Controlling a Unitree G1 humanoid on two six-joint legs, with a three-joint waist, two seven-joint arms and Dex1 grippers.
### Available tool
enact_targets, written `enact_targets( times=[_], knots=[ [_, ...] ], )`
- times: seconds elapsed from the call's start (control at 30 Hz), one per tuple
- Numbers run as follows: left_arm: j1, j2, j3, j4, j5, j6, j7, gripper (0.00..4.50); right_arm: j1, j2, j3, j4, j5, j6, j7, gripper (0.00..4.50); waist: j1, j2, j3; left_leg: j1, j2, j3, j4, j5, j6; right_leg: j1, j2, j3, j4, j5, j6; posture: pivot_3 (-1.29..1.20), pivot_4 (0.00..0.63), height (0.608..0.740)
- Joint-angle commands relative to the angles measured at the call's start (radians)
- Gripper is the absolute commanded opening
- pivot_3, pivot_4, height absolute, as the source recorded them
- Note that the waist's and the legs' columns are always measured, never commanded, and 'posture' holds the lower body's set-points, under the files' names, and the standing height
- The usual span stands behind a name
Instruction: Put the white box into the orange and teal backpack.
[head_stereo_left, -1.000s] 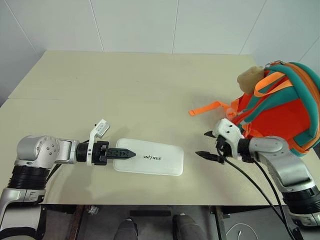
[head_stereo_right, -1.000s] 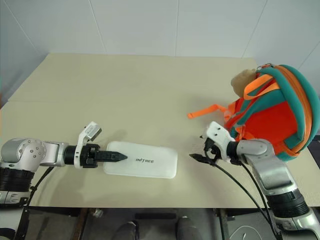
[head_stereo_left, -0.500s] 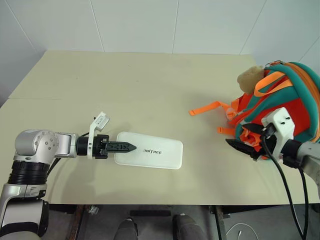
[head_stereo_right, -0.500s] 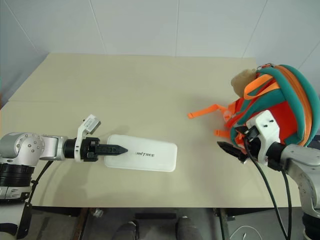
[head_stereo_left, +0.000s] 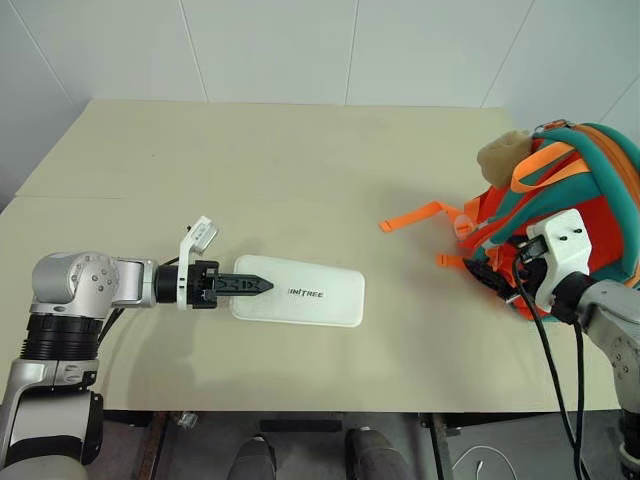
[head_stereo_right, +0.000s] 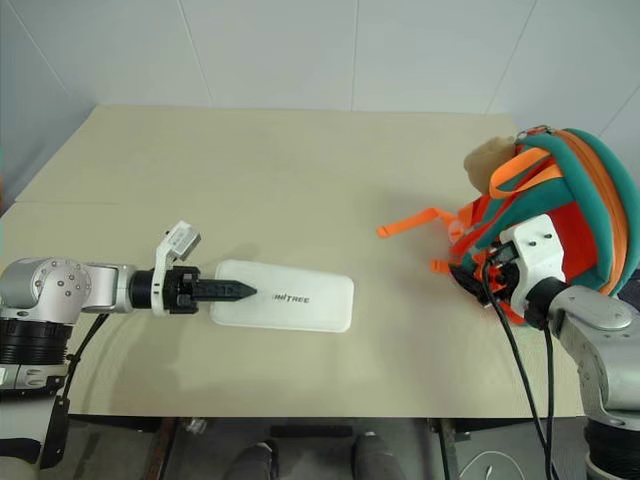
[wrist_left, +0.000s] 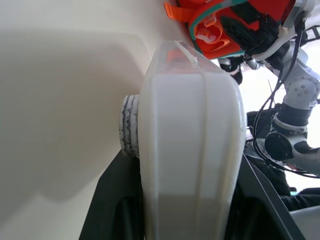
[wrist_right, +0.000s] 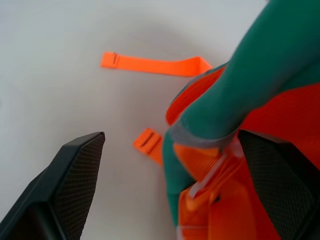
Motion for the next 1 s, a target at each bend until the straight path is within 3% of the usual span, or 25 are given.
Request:
enact_targets(
  times=[0.03,0.2,0.23,0.3,0.63,0.7,1.0],
  knots=[
    [0.002,0.006,0.037,-0.02,0.003,-0.001,0.005,1.32,-0.046,0.041,0.005,0.015,-0.035,-0.06,-0.079,4.5,0.0,0.0,0.0,0.0,0.0,0.0,0.0,0.0,0.0,0.0,0.0,0.0,0.0,0.0,0.0,0.0,0.15,0.74],
    [0.001,-0.002,0.046,-0.024,0.0,0.002,0.014,1.32,-0.131,0.144,0.032,0.08,-0.083,-0.113,-0.207,4.5,0.0,0.0,0.0,0.0,0.0,0.0,0.0,0.0,0.0,0.0,0.0,0.0,0.0,0.0,0.0,0.0,0.15,0.74],
    [0.002,-0.003,0.048,-0.025,-0.001,0.002,0.016,1.32,-0.153,0.163,0.033,0.094,-0.085,-0.114,-0.228,4.32,0.0,0.001,0.0,0.0,0.0,0.0,0.0,0.0,0.0,0.0,0.0,0.0,0.0,0.0,0.0,0.0,0.15,0.74],
    [0.003,-0.006,0.053,-0.027,-0.002,0.003,0.02,1.32,-0.188,0.191,0.035,0.114,-0.089,-0.119,-0.257,3.86,0.0,0.001,0.001,0.0,0.0,0.0,-0.001,0.0,0.0,-0.001,0.0,0.0,0.0,0.0,0.0,0.0,0.15,0.74],
    [0.03,-0.009,0.133,-0.054,-0.021,0.023,0.054,1.32,-0.278,0.206,0.041,0.136,-0.044,-0.105,-0.243,0.45,-0.003,0.001,0.001,0.0,0.0,0.0,-0.004,0.0,0.0,-0.002,0.0,0.0,0.0,0.0,0.0,0.0,0.15,0.74],
    [0.028,-0.01,0.165,-0.049,-0.024,0.02,0.065,1.32,-0.305,0.213,0.054,0.13,-0.017,-0.091,-0.225,0.0,-0.004,0.002,0.001,0.0,0.0,0.0,-0.004,0.0,-0.001,-0.002,0.0,0.0,0.0,0.0,0.0,0.0,0.15,0.74],
    [-0.031,0.019,0.291,0.039,0.003,-0.042,0.112,1.32,-0.422,0.265,0.163,0.089,0.073,-0.03,-0.156,0.0,-0.007,0.002,0.001,0.0,0.0,0.001,-0.005,0.0,-0.001,-0.003,0.0,0.001,0.0,0.0,0.0,0.0,0.15,0.74]
  ],
)
